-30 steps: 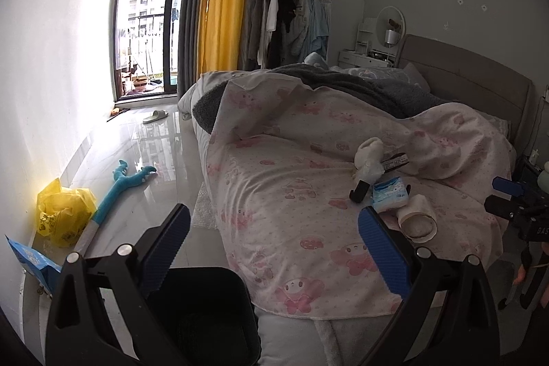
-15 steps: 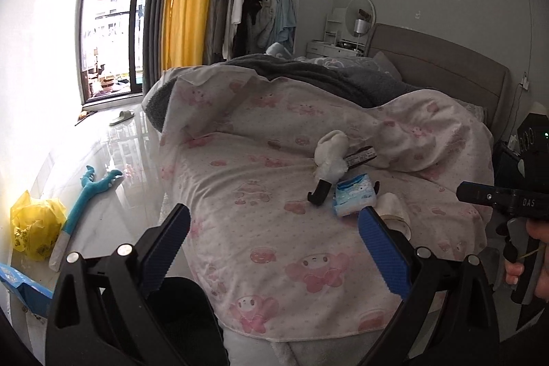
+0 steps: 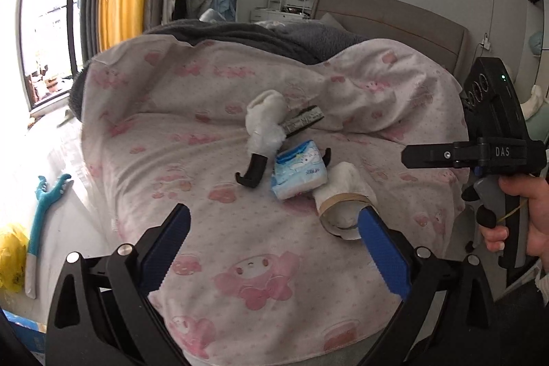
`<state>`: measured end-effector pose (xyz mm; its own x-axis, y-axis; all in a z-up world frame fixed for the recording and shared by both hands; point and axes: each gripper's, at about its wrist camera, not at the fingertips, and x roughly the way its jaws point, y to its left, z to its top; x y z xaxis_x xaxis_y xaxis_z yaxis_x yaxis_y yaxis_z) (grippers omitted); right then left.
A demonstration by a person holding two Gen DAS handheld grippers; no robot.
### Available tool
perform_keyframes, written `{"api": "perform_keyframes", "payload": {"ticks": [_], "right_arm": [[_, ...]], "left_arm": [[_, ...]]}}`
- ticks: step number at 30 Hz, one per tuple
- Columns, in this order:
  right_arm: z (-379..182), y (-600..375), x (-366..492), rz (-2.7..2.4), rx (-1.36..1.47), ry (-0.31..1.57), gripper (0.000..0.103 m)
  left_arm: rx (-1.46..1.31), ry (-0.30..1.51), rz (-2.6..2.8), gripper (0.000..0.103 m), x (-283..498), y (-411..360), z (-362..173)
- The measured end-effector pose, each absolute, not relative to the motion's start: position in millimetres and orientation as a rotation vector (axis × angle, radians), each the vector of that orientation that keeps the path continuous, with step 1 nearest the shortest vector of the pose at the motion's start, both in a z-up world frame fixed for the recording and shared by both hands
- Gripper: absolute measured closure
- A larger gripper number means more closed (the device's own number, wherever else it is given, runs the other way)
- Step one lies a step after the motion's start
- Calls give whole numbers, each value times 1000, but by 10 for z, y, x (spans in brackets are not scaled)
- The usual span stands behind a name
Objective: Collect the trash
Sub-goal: 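Move the left tool to the cardboard tape roll and close on it, then grasp the white cloth with the right tool while the left tool lifts the tape roll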
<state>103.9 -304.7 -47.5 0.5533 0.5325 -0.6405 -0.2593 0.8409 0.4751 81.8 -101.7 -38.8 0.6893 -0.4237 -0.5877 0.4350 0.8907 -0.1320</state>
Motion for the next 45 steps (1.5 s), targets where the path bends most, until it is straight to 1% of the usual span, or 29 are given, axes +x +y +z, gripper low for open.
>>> {"api": "perform_keyframes", "payload": {"ticks": [9,18,19,20,22,24,29,33,34,37,40,42,45], "right_arm": [[-573,-3064,1194,511,394,913,3],[-672,-3017,1301,534,391,961,3],[-679,-3015,1308,536,393,963,3],[-685,-3013,1315,538,396,965,3],[-690,-3004,1324,544,396,970,3],[-702,-3001,1337,547,402,979,3],[-750,-2984,1373,554,424,1001,3],[-758,-2946,1399,552,425,1014,3],[-757,-2938,1404,550,426,1015,4],[-727,-2896,1412,549,418,1011,8],[-710,-2840,1418,548,404,1013,15],[-712,-2795,1428,545,393,1019,22],[-749,-2714,1433,528,357,1039,25]], "left_arm": [[29,704,-614,4,896,-1301,-540],[1,745,-698,6,978,-1558,-675],[7,754,-705,9,982,-1593,-694],[21,761,-708,14,982,-1623,-712],[51,771,-711,18,990,-1686,-750],[52,778,-709,20,1017,-1713,-780],[28,800,-717,33,1106,-1752,-857],[17,815,-717,39,1166,-1759,-917],[10,815,-724,42,1169,-1752,-919],[11,815,-737,43,1140,-1739,-910],[22,809,-744,43,1086,-1691,-876],[27,800,-739,43,1048,-1628,-832],[24,784,-729,43,991,-1494,-774]]}}
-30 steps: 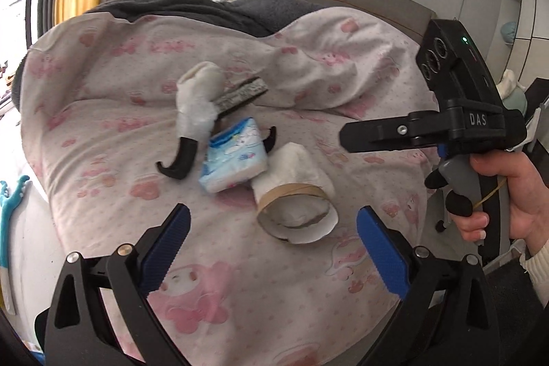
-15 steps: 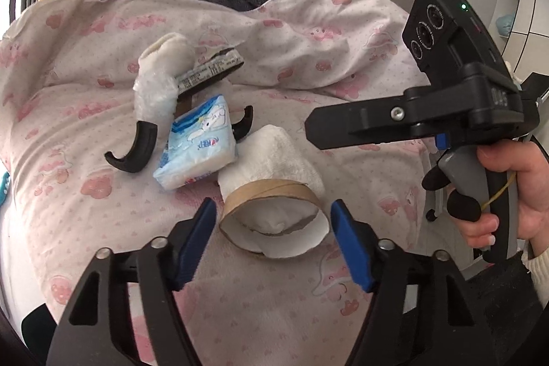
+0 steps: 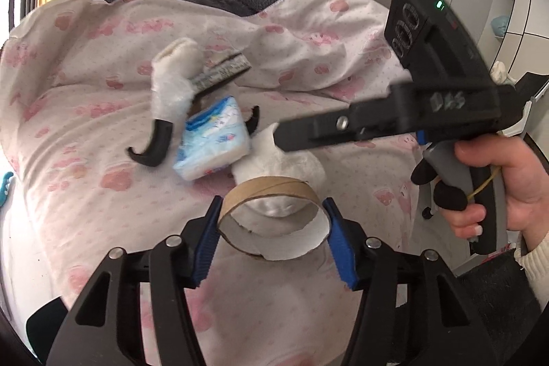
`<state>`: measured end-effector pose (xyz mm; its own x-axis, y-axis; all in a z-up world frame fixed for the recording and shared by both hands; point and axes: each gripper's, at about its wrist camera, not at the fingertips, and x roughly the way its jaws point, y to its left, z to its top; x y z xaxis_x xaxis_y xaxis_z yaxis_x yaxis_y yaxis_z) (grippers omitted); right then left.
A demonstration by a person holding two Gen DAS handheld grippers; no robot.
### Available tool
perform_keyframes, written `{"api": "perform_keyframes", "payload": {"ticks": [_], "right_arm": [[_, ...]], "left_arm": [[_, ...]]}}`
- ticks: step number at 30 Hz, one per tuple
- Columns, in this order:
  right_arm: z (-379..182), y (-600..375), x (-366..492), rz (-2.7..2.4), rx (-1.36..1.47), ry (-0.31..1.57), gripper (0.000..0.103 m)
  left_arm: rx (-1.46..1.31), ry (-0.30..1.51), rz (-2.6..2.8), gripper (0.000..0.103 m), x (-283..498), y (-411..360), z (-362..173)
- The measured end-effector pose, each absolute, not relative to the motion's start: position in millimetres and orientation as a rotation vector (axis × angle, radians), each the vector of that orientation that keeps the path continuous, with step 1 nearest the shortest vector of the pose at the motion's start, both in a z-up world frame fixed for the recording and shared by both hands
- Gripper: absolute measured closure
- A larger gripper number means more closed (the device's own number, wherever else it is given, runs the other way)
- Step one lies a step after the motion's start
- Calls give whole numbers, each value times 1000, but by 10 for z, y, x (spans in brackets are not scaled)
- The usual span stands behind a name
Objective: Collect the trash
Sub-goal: 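Grasp the white cloth with the right tool while the left tool lifts the tape roll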
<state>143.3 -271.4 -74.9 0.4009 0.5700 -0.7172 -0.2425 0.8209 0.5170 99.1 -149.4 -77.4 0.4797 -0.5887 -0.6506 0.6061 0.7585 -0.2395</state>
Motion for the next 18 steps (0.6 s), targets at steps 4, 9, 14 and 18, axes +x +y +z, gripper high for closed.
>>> {"api": "perform_keyframes", "payload": {"ticks": [4,9,14,18], "right_arm": [[-845,-2610,1419,516,320,1061,29],[-841,-2503,1382,471,204,1058,50],[-787,-2400,1325,433,121,1024,62],[-746,-2373,1281,402,93,1004,67]], "left_arm": [[24,767,-701,43,967,-1333,-706],[15,762,-643,43,969,-1103,-657],[-8,750,-562,43,956,-835,-583],[-37,740,-509,43,931,-618,-514]]}}
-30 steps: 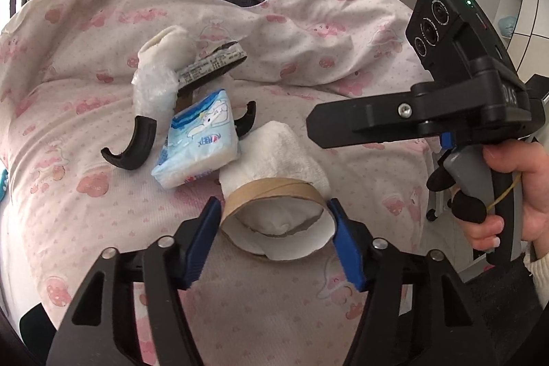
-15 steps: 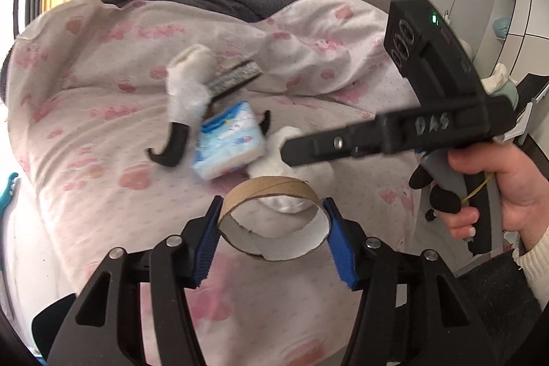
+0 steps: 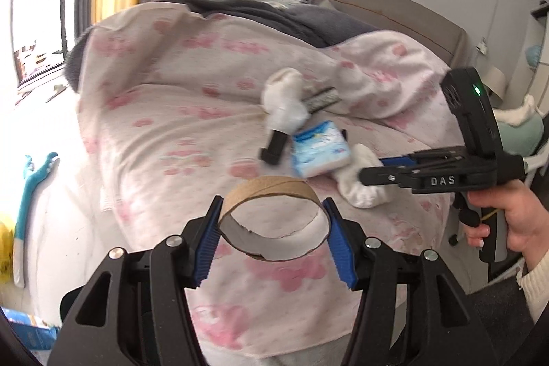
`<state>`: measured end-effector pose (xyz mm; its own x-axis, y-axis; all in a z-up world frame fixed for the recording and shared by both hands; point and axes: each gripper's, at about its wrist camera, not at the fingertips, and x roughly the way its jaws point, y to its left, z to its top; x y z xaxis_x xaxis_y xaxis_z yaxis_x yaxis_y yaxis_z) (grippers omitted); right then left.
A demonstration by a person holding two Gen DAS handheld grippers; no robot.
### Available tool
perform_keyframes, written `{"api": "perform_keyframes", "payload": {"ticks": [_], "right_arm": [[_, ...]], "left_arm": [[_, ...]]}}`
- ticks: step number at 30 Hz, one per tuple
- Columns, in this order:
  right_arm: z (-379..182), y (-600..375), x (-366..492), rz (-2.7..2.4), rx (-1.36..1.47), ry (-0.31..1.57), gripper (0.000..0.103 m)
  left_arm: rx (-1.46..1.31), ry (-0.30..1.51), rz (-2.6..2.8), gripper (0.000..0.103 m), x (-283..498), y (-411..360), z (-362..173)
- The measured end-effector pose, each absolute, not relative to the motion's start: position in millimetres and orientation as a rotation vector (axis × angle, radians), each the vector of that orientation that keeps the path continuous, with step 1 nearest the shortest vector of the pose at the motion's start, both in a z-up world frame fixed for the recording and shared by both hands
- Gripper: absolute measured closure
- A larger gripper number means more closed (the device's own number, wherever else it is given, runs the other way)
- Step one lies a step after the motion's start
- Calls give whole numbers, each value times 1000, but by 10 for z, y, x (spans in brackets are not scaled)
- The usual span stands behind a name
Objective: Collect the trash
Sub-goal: 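Grasp the white cloth with the right tool while the left tool lifts the tape roll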
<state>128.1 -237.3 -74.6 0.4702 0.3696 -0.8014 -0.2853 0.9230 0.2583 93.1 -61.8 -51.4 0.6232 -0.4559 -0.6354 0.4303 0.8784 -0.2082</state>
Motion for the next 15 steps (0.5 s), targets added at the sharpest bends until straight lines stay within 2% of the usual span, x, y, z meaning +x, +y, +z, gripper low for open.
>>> {"api": "perform_keyframes", "payload": {"ticks": [4,15], "right_arm": [[-684,-2366,1262,360,50,987,73],[-464,-2344,1255,178,-52,877,74]], "left_arm": [[-57,739,-468,43,910,-448,-489],[-59,754,-372,43,826,-27,-501]]}}
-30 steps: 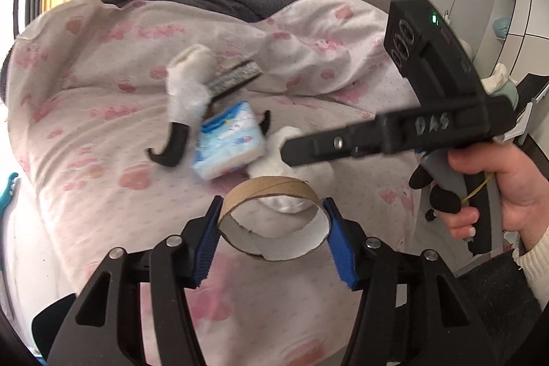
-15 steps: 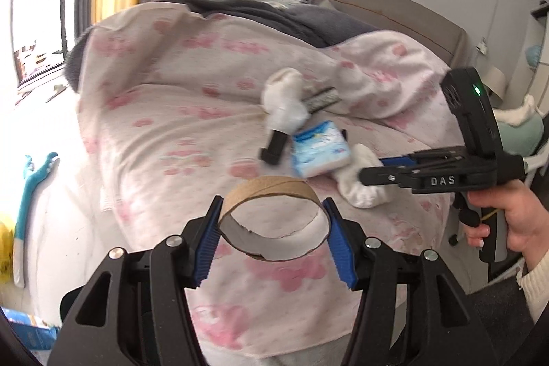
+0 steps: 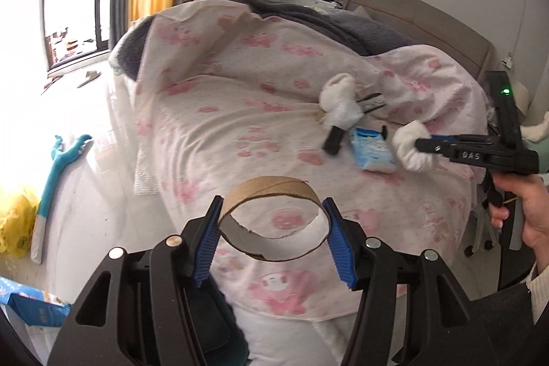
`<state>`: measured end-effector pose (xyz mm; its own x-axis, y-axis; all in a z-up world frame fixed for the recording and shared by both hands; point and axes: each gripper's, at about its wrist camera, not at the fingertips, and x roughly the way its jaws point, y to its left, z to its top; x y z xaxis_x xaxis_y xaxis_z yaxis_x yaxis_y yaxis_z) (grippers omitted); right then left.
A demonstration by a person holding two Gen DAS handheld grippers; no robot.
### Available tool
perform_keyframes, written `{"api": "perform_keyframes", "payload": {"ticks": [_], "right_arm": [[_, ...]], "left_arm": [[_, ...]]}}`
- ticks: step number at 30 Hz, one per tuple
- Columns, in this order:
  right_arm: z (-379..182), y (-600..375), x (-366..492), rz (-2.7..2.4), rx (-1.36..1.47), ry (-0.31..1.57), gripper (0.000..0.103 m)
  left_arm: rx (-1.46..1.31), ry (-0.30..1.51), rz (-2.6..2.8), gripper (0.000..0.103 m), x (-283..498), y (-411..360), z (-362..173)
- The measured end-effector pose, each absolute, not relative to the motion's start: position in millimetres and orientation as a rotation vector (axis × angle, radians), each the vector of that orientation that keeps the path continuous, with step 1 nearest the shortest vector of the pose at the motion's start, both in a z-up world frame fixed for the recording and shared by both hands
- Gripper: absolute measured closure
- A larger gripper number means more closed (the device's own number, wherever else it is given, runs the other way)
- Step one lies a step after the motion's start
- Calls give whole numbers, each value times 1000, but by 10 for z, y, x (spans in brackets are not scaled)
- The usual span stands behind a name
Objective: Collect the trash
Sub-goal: 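Grasp the white cloth with the right tool while the left tool lifts the tape roll, then carry the tape roll over the teal bin and open the left tool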
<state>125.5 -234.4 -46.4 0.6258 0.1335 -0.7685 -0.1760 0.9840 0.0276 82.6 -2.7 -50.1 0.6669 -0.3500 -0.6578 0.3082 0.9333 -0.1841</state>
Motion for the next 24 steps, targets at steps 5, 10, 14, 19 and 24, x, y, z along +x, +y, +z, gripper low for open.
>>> {"api": "perform_keyframes", "payload": {"ticks": [5,10,14,19,24], "right_arm": [[-290,-2196,1218,187,-64,793,74],[-221,-2013,1191,239,-51,760,74],[-95,-1777,1159,291,-45,719,74],[-31,-1482,1091,361,-54,692,74],[24,-1242,1006,444,-25,673,74]], "left_arm": [[-67,777,-295,43,858,135,-540],[-49,802,-227,43,873,269,-611],[-61,840,-181,43,915,408,-702],[-94,883,-150,43,946,565,-822],[-123,918,-124,43,950,688,-907]]}}
